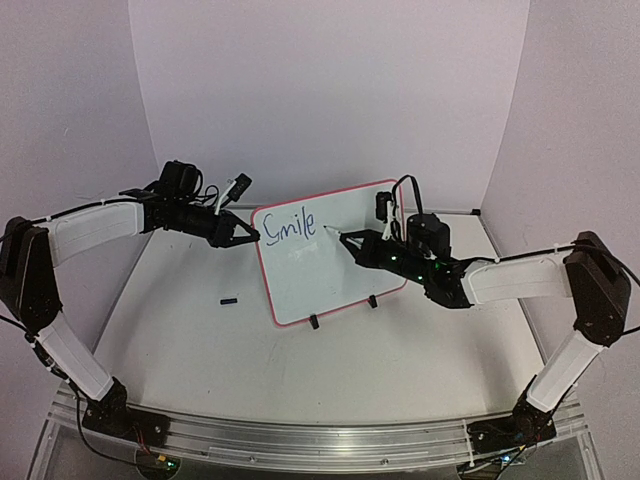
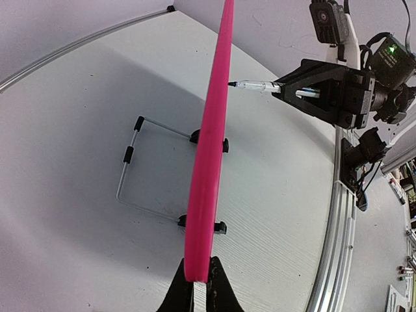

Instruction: Write a sentence on the whiteboard

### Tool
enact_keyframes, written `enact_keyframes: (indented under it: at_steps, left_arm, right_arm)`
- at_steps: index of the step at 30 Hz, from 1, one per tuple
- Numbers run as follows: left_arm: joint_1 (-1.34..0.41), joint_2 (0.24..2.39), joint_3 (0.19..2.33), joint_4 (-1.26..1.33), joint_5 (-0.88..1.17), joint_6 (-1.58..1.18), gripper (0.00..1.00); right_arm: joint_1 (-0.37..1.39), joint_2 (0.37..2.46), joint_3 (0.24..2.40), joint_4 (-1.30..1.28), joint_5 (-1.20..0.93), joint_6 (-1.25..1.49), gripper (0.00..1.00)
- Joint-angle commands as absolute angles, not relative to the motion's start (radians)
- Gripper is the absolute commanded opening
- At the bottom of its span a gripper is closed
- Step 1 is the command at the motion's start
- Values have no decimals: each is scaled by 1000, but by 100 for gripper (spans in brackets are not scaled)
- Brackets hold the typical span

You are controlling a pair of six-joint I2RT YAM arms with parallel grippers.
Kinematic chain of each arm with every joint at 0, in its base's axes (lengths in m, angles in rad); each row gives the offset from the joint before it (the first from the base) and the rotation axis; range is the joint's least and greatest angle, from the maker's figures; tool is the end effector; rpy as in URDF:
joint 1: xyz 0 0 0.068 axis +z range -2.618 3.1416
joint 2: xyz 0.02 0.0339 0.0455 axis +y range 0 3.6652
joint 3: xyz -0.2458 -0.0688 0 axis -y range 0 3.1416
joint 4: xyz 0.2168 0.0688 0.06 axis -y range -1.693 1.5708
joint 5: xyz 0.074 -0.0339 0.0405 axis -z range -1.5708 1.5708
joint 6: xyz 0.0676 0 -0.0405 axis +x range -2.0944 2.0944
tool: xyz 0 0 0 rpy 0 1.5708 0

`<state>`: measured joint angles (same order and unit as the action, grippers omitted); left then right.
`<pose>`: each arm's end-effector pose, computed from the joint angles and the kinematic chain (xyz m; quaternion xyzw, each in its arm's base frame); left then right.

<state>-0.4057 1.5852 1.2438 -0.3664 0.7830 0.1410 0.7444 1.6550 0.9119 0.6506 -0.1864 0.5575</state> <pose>0.2941 -0.1782 0.2640 0.3803 0.7654 -0.3946 0.3375 0.2715 0.2672 0.2430 -0.1311 0.7268 0.4611 0.4919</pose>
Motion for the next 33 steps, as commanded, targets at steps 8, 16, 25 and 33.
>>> enact_keyframes:
  at_steps: [8,16,25,33]
  left_arm:
    - [-440,1613,1256,-446,758,183,0]
    - [-442,1614,1256,-448,758,183,0]
    - [-443,1612,1256,-448,755,184,0]
    - [-443,1609,1255,-451,751,188,0]
  right_arm:
    - [740,1661,880,652,-158,570,0]
    - [740,1625,842,734,-276,557,0]
    - [739,1492,827,767,-285,548,0]
    - [739,1475,885,620,-198,496,0]
